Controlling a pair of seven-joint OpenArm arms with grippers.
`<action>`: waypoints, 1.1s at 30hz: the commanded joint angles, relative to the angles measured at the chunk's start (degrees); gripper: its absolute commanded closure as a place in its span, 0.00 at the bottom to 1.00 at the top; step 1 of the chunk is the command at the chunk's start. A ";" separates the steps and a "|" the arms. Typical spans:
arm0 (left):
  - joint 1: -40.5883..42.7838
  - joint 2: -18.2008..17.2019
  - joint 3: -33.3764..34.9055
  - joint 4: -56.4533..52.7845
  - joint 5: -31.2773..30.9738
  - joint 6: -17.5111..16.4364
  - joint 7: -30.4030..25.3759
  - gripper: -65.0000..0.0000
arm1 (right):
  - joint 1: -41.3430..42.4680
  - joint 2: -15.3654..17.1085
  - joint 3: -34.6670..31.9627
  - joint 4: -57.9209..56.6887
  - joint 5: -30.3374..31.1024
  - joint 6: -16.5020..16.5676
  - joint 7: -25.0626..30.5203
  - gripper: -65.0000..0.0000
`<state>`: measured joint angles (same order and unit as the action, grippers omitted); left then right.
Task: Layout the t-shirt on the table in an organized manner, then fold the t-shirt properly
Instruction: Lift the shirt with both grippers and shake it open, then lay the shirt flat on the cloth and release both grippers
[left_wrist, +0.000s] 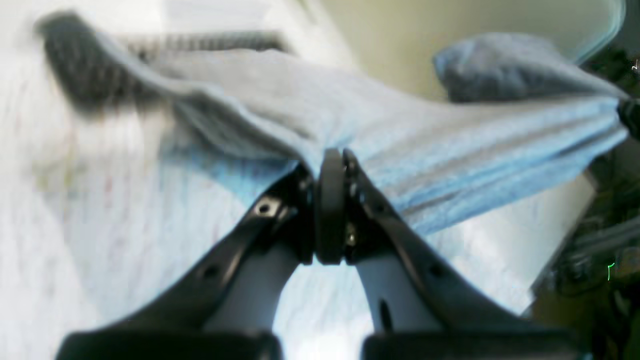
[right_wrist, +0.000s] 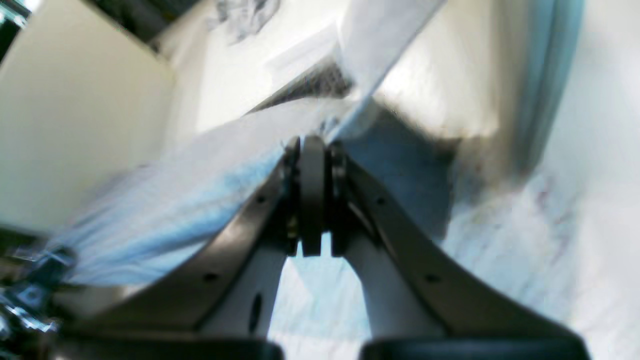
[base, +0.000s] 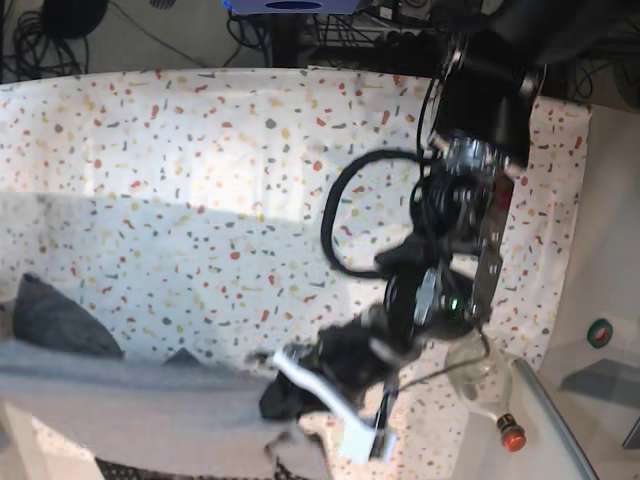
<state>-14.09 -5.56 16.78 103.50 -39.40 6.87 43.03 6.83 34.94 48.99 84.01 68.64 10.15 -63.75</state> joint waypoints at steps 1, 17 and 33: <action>1.82 -1.25 -0.64 1.68 0.76 0.29 -2.19 1.00 | -2.04 -0.17 1.07 0.78 -0.20 -0.09 2.43 1.00; 24.59 -3.18 6.65 -9.31 0.32 0.29 -2.01 1.00 | -7.84 -15.82 -0.51 -14.42 -32.20 7.56 11.31 1.00; 25.30 -10.57 4.72 -2.98 0.23 0.20 -2.10 0.57 | -13.47 -19.77 9.86 -1.06 -32.03 8.18 2.34 0.34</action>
<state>11.62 -16.23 21.58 99.26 -38.61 7.57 41.93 -7.60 13.76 58.83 81.95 34.63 17.50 -62.35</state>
